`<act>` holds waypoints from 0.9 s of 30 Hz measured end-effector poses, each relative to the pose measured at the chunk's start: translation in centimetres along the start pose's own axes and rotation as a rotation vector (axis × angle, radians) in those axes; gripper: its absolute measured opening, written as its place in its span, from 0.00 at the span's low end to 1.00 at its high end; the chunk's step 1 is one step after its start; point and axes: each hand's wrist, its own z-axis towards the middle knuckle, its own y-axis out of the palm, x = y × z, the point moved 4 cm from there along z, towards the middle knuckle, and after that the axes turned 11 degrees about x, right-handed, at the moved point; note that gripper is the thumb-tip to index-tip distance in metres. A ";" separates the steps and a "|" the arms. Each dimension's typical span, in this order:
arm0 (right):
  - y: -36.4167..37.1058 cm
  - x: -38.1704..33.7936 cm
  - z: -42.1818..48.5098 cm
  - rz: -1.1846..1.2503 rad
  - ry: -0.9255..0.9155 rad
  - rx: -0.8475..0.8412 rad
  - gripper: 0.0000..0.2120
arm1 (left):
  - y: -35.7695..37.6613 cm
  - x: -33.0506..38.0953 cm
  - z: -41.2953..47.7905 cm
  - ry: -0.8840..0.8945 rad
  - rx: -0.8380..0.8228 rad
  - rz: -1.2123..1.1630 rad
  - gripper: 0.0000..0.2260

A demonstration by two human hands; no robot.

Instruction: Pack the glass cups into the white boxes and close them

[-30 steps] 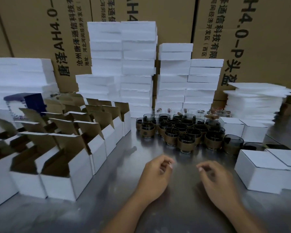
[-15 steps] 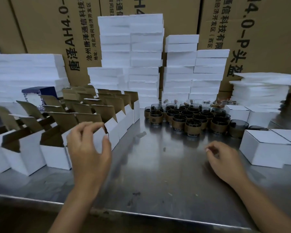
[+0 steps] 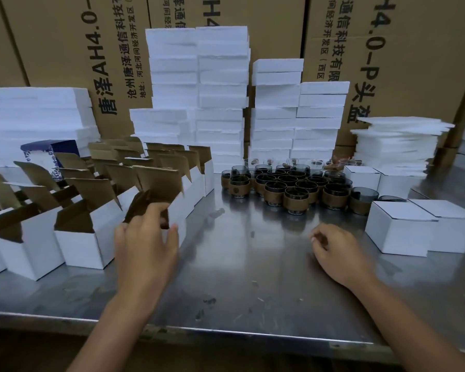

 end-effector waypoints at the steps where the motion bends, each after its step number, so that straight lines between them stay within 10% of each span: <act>1: 0.0 -0.1 0.0 0.003 -0.001 -0.003 0.06 | 0.2 1.2 -0.1 0.039 0.002 -0.040 0.14; 19: 0.6 0.9 0.7 0.087 -0.023 0.074 0.07 | 12.2 14.7 -2.8 0.444 -0.144 -0.194 0.16; 27: 0.9 1.2 1.4 0.102 -0.036 0.120 0.05 | 15.6 14.8 -2.0 0.355 -0.291 -0.175 0.24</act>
